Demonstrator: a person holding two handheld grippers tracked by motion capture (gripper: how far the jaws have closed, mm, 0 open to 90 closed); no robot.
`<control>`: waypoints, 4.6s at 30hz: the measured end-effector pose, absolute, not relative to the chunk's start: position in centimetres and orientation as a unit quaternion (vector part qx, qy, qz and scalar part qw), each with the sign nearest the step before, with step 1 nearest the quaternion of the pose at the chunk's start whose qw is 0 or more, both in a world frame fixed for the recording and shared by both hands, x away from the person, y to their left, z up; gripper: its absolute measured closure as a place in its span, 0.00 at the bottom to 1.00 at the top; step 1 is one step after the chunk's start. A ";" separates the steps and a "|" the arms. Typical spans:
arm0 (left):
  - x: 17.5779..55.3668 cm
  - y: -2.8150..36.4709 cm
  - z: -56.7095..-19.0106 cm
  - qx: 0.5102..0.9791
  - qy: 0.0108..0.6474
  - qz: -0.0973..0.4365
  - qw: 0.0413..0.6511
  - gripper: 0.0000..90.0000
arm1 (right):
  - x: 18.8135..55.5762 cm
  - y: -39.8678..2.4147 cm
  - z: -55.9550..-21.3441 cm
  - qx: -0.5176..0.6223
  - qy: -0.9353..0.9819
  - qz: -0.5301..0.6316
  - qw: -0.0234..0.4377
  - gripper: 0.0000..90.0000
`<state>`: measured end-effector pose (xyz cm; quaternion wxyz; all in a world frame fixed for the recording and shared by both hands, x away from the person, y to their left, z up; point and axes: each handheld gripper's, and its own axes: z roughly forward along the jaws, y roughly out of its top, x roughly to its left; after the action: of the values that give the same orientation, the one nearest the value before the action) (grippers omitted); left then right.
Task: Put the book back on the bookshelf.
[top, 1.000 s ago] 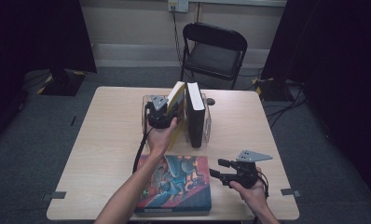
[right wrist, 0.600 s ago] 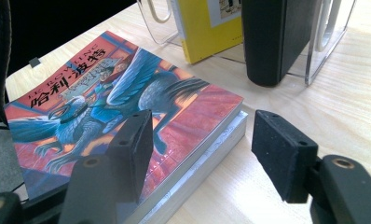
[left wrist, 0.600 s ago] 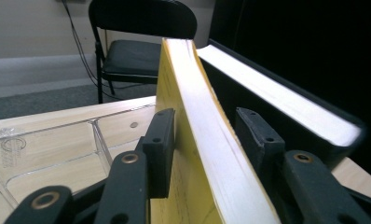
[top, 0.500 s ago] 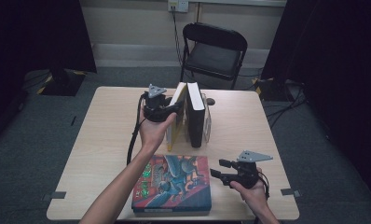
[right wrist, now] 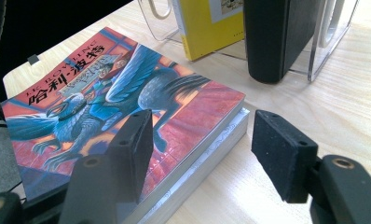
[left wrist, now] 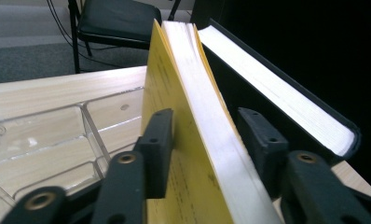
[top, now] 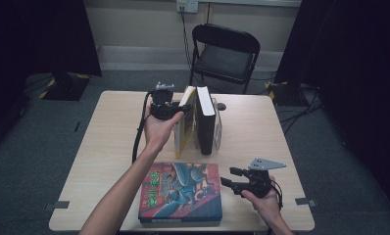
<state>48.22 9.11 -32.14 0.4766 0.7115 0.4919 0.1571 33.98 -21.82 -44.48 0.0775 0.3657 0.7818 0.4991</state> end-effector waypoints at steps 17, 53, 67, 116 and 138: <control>48.5 8.5 -32.4 0.658 0.539 0.235 0.471 0.84 | 34.0 -21.8 -44.4 0.365 0.780 0.503 0.075 0.44; 49.4 9.1 -30.7 0.684 0.541 0.172 0.459 0.72 | 33.9 -21.4 -44.5 0.359 0.784 0.501 0.074 0.44; 49.4 7.5 -30.2 0.657 0.589 0.136 0.451 0.78 | 34.0 -21.1 -44.5 0.356 0.786 0.501 0.071 0.44; 44.1 13.2 -32.3 0.722 0.429 0.139 0.524 0.66 | 34.4 -19.8 -44.1 0.343 0.794 0.497 0.075 0.46; 36.3 18.7 -41.6 0.753 0.434 0.094 0.486 0.66 | 38.2 -14.5 -43.9 0.313 0.815 0.483 0.071 0.42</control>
<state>36.31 18.70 -41.62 0.4858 0.7526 0.4344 0.0944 38.21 -14.47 -43.95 0.0708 0.3130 0.8145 0.4833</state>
